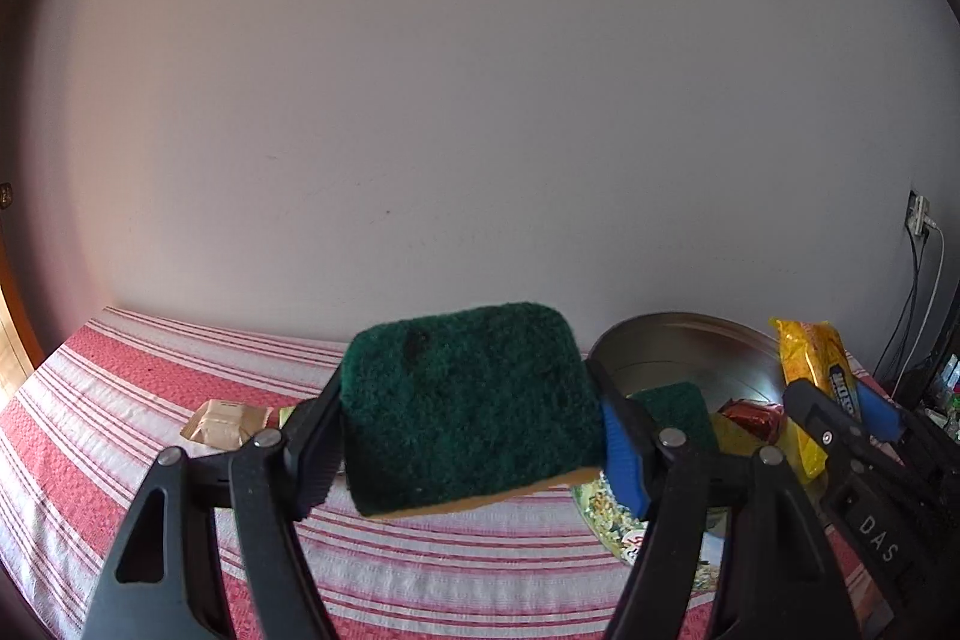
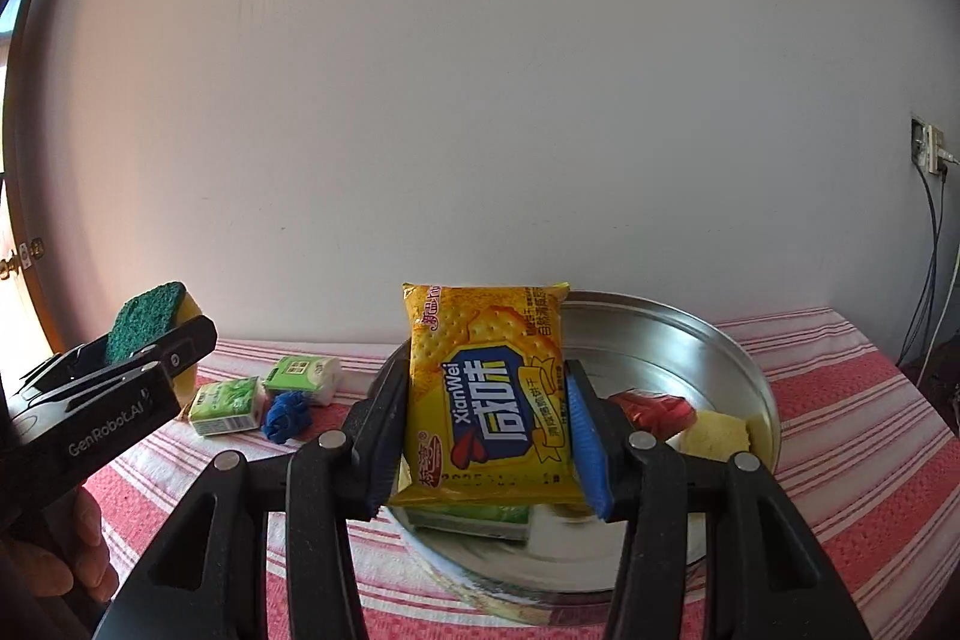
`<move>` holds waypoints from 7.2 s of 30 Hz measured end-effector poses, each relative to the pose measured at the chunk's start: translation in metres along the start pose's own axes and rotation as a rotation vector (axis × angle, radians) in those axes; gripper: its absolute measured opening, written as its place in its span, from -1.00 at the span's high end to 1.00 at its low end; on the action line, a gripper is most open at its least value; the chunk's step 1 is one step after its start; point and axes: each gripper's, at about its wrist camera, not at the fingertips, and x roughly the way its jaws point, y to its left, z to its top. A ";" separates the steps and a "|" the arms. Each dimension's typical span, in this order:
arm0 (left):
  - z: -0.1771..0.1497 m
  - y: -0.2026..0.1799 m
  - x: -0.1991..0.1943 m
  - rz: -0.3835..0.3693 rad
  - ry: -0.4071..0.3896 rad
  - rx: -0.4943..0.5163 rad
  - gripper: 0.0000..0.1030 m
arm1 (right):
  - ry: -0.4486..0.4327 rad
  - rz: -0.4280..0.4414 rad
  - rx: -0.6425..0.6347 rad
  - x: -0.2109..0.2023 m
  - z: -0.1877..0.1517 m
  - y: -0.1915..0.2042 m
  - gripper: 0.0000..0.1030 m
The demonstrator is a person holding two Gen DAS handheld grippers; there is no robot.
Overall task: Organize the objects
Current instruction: 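Carry both items over the tin and release them inside with both tools, then withdraw both open tools from the tin toward the remaining items, then grasp the blue knitted scrubber with the right tool while the left tool grasps the beige packet, then open the left tool and release the beige packet onto the cloth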
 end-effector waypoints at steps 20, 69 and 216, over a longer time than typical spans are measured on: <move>-0.016 -0.111 0.045 -0.089 0.072 0.158 -0.40 | 0.043 -0.262 -0.001 0.050 -0.002 -0.080 0.00; -0.018 -0.060 0.006 0.100 -0.094 0.104 -0.99 | -0.054 -0.229 -0.047 0.048 -0.019 -0.056 -0.92; -0.023 0.165 -0.003 0.083 -0.040 -0.139 0.38 | 0.007 0.193 -0.081 0.030 -0.058 0.126 0.27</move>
